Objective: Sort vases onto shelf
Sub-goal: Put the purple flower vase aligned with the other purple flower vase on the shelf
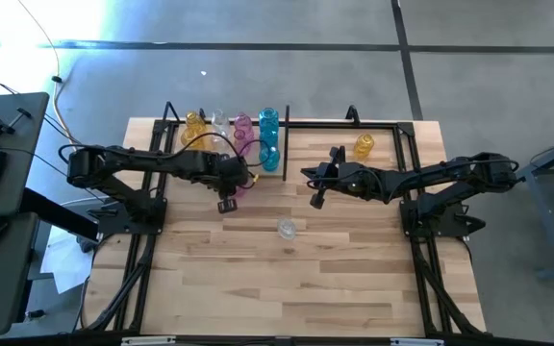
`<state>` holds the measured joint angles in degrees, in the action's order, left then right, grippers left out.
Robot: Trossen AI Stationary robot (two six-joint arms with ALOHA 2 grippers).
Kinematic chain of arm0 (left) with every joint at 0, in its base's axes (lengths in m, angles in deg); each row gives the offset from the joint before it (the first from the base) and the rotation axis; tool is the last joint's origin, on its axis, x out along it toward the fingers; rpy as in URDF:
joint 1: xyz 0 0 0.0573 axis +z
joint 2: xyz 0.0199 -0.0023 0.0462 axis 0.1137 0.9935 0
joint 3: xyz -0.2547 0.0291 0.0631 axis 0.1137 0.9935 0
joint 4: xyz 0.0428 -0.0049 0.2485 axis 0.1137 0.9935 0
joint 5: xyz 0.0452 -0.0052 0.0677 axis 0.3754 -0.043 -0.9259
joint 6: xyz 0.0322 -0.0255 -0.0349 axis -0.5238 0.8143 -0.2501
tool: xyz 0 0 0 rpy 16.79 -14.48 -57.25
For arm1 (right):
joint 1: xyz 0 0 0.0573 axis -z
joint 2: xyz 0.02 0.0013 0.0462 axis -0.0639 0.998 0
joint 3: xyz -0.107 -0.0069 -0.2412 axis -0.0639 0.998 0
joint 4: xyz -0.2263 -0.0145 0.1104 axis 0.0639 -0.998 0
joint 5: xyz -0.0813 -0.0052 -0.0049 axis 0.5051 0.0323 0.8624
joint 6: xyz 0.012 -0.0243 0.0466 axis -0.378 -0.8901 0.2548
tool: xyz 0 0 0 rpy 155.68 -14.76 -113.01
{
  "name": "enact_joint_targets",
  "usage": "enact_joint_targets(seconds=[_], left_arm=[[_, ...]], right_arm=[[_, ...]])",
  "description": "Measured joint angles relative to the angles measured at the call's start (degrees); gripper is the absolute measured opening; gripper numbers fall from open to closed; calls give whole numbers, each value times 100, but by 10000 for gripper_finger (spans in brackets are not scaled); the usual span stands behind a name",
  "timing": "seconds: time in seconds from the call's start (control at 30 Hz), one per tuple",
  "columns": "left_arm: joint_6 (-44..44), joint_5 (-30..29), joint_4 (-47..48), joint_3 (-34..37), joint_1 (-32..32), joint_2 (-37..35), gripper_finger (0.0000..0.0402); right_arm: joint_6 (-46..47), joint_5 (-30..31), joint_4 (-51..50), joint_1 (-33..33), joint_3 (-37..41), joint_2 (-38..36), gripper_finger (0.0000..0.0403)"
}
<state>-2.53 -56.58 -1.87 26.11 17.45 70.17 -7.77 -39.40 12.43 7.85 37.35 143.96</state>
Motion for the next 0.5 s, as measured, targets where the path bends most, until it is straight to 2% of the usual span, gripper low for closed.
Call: enact_joint_targets(seconds=[0.27, 0.5], left_arm=[[-562, 7, 119, -54, 0, -2, 8], [-925, -3, 547, -644, 0, -44, 6]], right_arm=[[0, -2, 0, 2, 0, 0, 0], [0, 0, -2, 0, 0, 0, 0]])
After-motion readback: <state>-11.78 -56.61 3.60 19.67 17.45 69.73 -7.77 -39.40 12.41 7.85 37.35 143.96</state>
